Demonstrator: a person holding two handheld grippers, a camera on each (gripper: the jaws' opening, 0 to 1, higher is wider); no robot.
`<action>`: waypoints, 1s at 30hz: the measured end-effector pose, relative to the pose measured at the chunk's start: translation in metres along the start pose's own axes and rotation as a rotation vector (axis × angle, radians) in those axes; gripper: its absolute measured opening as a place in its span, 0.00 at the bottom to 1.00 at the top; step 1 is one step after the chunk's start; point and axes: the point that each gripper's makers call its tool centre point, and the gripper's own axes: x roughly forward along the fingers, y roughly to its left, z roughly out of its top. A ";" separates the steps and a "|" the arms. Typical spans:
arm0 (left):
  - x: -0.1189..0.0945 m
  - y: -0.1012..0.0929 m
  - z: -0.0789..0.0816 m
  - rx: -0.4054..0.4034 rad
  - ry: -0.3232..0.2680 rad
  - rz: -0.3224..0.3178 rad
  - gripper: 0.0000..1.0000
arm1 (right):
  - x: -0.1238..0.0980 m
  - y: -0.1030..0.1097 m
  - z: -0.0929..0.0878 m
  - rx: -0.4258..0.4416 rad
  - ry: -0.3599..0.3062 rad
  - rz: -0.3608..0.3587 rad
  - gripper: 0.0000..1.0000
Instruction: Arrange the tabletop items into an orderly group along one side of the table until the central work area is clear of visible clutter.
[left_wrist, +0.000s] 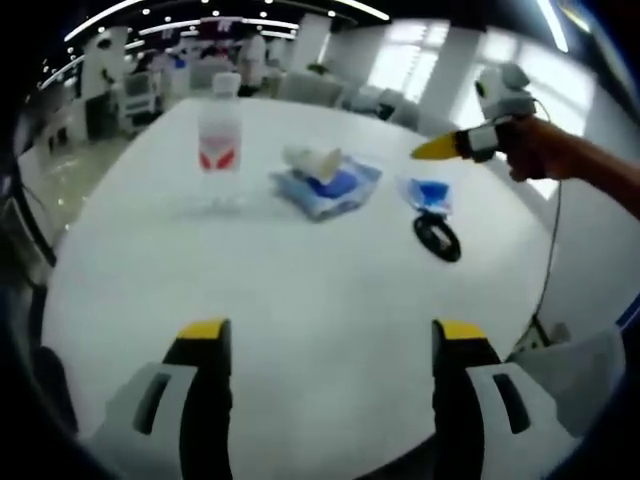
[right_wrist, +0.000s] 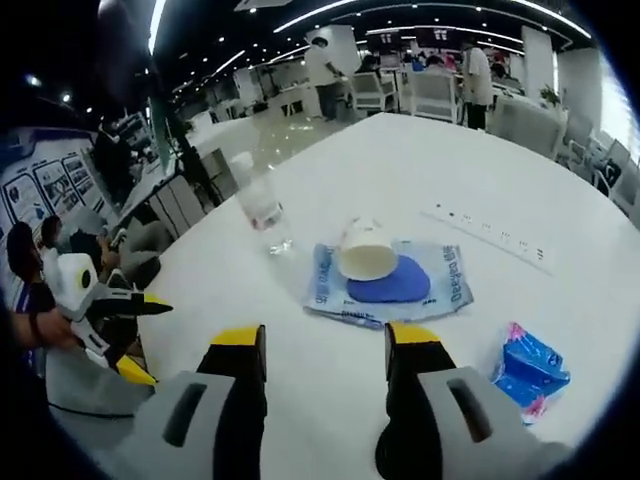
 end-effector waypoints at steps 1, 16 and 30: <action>0.000 0.000 0.000 -0.001 0.000 0.000 0.79 | 0.003 -0.002 0.000 -0.003 0.006 -0.007 0.46; -0.001 0.002 0.001 -0.011 -0.007 0.012 0.79 | 0.042 -0.028 0.018 -0.105 0.048 -0.026 0.45; -0.001 0.012 0.001 -0.043 -0.010 0.034 0.79 | 0.089 -0.058 0.016 -0.275 0.114 -0.073 0.44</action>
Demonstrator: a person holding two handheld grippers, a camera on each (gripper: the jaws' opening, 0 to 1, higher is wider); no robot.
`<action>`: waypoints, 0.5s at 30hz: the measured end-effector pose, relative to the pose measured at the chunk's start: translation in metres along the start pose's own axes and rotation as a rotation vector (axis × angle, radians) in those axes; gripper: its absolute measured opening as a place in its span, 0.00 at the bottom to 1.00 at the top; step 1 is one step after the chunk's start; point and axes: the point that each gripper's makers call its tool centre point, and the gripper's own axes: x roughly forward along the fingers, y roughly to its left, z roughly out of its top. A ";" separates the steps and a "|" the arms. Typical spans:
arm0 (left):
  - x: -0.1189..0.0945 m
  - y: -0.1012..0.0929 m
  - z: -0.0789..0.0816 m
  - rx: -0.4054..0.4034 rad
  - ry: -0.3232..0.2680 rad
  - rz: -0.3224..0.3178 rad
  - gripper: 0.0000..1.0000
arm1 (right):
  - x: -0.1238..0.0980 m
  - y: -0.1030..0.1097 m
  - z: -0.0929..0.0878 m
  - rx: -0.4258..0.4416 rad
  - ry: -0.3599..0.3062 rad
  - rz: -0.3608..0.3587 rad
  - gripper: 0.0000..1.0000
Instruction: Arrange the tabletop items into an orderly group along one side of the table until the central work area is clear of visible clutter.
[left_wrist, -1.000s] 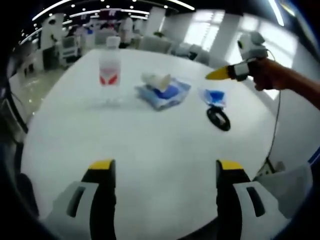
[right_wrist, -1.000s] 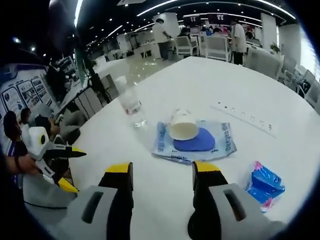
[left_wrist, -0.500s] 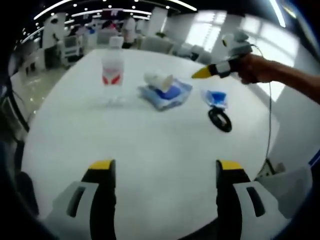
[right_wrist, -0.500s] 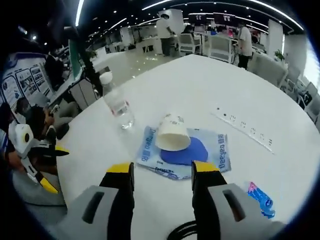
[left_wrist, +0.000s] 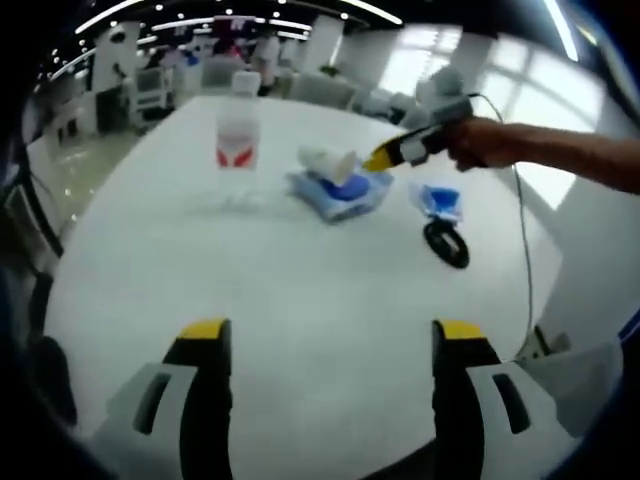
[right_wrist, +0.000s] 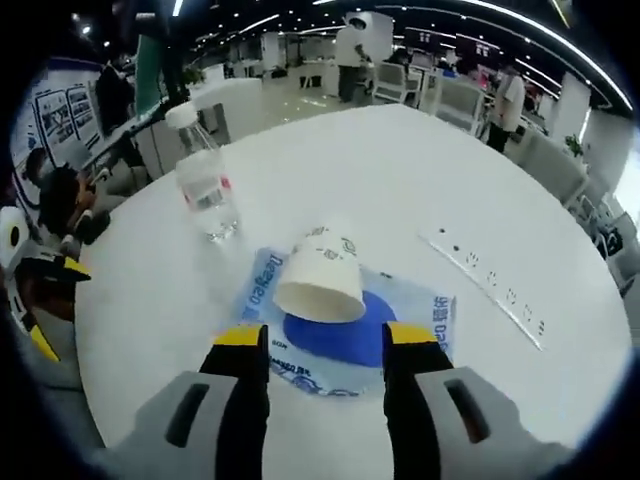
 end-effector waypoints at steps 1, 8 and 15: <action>0.000 0.001 0.000 -0.001 0.000 0.001 0.79 | -0.001 -0.002 0.000 -0.029 0.006 -0.021 0.44; 0.000 0.002 0.001 -0.009 -0.006 0.003 0.79 | 0.019 -0.022 0.008 -0.109 -0.017 -0.082 0.43; 0.001 0.002 0.002 -0.009 -0.006 0.005 0.79 | 0.032 -0.024 0.022 -0.109 -0.049 -0.082 0.32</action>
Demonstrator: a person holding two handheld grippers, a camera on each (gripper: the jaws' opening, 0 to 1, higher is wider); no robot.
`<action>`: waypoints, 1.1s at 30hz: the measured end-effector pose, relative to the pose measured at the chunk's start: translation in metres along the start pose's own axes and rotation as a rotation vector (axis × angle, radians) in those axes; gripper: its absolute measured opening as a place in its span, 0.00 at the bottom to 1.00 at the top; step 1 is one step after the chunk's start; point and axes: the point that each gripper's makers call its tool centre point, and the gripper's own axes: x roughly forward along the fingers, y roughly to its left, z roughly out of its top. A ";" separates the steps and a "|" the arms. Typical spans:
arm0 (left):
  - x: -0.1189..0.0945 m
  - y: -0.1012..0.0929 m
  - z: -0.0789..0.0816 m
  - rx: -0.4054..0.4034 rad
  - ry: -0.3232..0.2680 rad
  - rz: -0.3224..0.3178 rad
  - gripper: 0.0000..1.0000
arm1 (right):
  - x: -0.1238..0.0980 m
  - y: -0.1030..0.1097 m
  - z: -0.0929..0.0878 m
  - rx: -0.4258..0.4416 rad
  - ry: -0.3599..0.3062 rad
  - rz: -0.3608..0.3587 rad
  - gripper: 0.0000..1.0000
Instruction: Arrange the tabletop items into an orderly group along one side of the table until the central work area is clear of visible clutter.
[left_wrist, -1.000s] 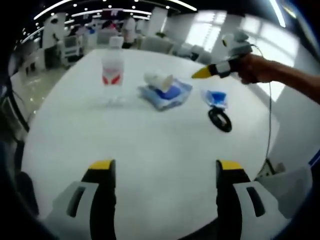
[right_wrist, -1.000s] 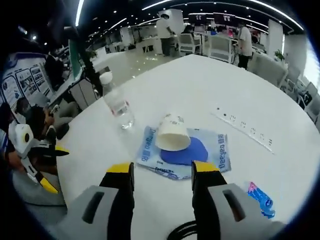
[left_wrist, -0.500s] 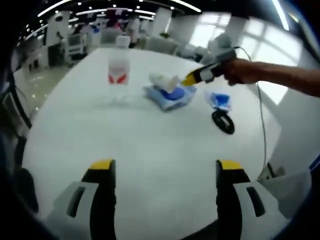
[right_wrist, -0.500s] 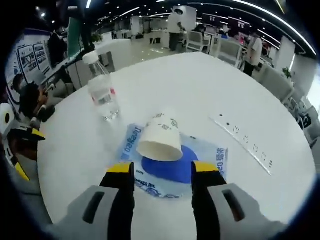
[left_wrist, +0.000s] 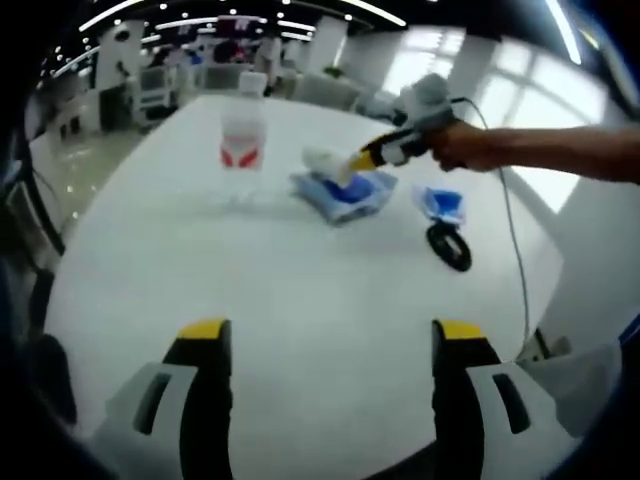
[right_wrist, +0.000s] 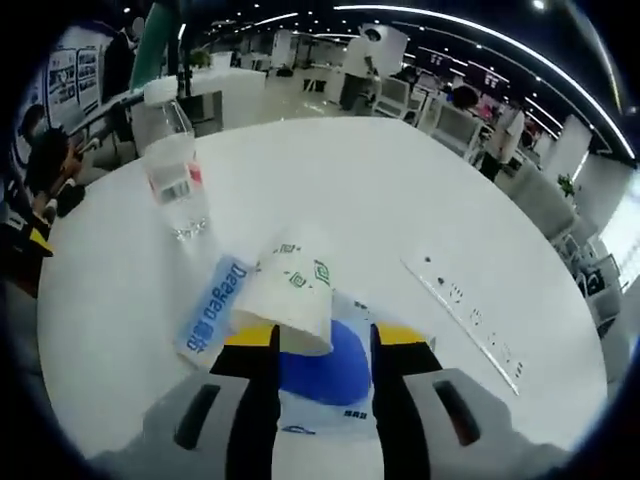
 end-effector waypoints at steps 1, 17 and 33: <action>0.000 0.000 0.000 0.000 0.000 0.001 0.79 | 0.003 -0.001 0.002 -0.005 0.000 0.001 0.31; 0.004 0.005 -0.001 0.002 0.006 0.005 0.79 | 0.008 0.003 -0.001 0.032 0.015 -0.004 0.04; 0.003 0.000 -0.001 0.007 0.007 -0.001 0.79 | -0.008 0.006 0.012 0.036 -0.006 -0.001 0.00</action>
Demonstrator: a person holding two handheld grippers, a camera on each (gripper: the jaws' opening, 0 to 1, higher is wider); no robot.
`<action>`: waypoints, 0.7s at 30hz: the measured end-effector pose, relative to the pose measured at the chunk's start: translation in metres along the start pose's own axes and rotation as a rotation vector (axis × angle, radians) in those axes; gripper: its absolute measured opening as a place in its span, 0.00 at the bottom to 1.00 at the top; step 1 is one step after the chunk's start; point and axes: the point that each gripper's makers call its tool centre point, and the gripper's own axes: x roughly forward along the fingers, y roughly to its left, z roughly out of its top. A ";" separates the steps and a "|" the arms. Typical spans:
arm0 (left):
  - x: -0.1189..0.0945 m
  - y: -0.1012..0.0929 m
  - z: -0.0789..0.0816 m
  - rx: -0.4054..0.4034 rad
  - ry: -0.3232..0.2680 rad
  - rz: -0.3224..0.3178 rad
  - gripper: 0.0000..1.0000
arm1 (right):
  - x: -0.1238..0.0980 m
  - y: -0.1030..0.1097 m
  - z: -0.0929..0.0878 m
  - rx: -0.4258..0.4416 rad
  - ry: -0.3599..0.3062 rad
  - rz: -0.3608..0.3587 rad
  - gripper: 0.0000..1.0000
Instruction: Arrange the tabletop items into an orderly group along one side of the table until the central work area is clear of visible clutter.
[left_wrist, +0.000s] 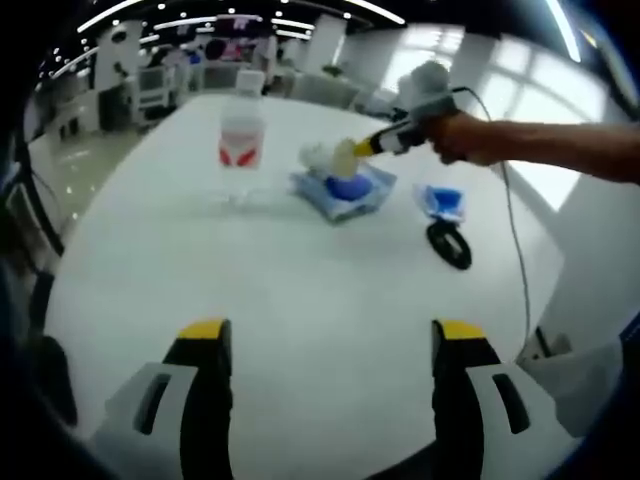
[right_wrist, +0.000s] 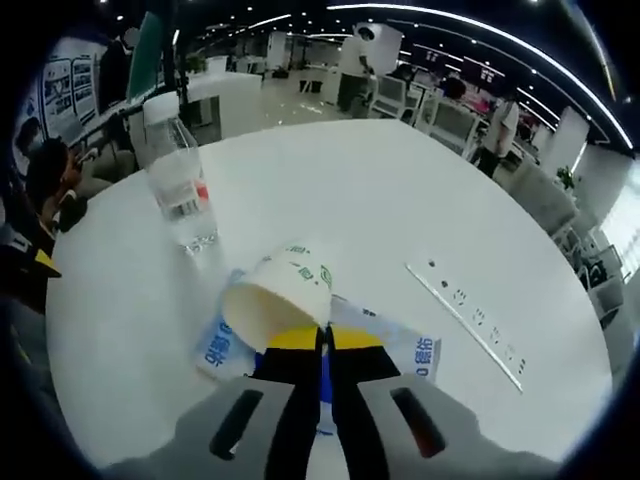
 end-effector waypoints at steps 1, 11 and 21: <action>-0.001 -0.001 0.001 0.000 -0.002 -0.001 0.79 | -0.002 0.001 0.001 -0.002 -0.002 0.000 0.00; -0.003 -0.005 0.002 -0.005 -0.009 -0.012 0.79 | -0.019 0.025 0.015 -0.016 -0.046 0.010 0.00; -0.003 -0.010 0.003 -0.004 -0.012 -0.026 0.79 | -0.041 0.049 0.026 -0.027 -0.068 0.014 0.00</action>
